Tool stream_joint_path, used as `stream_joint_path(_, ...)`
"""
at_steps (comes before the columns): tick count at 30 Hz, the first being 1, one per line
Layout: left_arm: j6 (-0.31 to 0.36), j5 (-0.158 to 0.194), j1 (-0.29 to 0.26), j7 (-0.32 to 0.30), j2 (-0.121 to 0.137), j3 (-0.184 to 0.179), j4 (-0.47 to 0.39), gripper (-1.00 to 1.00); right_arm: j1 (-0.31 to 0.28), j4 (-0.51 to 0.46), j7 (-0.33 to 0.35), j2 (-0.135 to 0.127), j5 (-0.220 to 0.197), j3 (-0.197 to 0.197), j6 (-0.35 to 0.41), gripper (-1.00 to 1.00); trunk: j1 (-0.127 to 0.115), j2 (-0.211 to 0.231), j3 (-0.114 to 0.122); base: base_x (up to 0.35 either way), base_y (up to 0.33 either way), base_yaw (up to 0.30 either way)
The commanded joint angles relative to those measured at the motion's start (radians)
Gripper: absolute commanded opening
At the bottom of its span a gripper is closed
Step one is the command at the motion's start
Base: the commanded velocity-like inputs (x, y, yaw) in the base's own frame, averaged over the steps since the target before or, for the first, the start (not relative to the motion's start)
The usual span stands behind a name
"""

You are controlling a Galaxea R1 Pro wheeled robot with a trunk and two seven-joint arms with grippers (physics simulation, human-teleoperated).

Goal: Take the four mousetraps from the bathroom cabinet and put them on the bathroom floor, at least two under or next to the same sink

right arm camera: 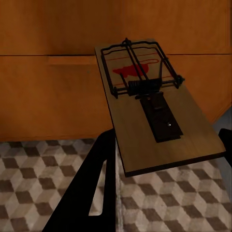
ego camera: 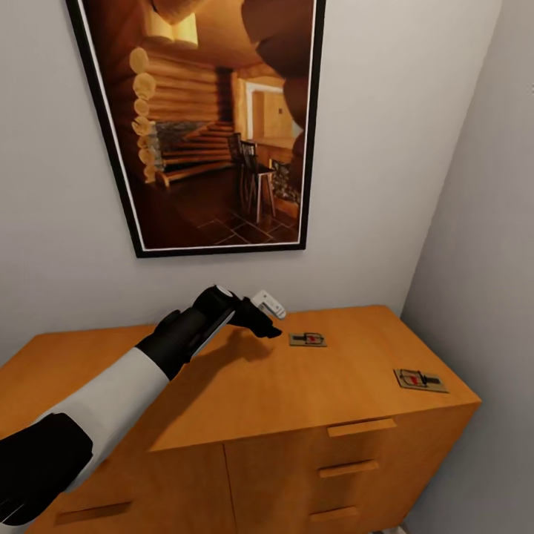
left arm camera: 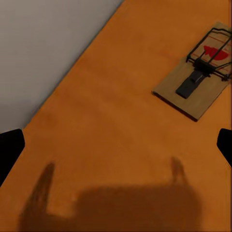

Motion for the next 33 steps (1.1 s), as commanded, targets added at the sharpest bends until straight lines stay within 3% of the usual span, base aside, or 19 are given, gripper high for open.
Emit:
stream_joint_path(1, 0.007, 0.008, -0.001, 0.003, 0.000, -0.010, 0.000, 1.00, -0.001, 0.001, -0.004, 0.000, 0.009, -0.007, -0.002, -1.00, 0.000, -0.001, 0.000, 0.011, 0.000, -0.111)
stream_joint_path(8, 0.004, 0.008, -0.001, 0.000, 0.000, -0.035, 0.009, 1.00, -0.001, 0.001, -0.004, 0.000, 0.009, -0.007, -0.002, -1.00, 0.000, -0.001, 0.005, 0.004, 0.000, -0.143)
stream_joint_path(13, 0.000, 0.008, -0.001, -0.035, 0.000, -0.047, 0.012, 1.00, -0.001, 0.001, -0.004, 0.000, 0.009, -0.007, -0.002, -1.00, 0.000, -0.001, 0.009, 0.000, 0.000, -0.151)
stream_joint_path(22, -0.002, 0.008, -0.001, -0.072, 0.000, -0.051, 0.008, 1.00, -0.001, 0.001, -0.004, 0.002, 0.009, -0.007, -0.002, -1.00, 0.000, -0.001, 0.011, 0.000, 0.000, -0.042)
stream_joint_path(28, -0.053, 0.007, -0.001, -0.185, 0.002, -0.057, 0.010, 1.00, -0.001, 0.000, -0.004, 0.002, 0.009, -0.007, -0.002, -1.00, 0.000, -0.001, 0.011, 0.000, 0.000, -0.002)
stream_joint_path(33, -0.095, 0.006, -0.001, -0.275, 0.019, -0.064, 0.011, 1.00, -0.001, 0.000, -0.004, 0.002, 0.009, -0.007, -0.002, -1.00, 0.000, -0.001, 0.011, 0.000, 0.000, 0.000)
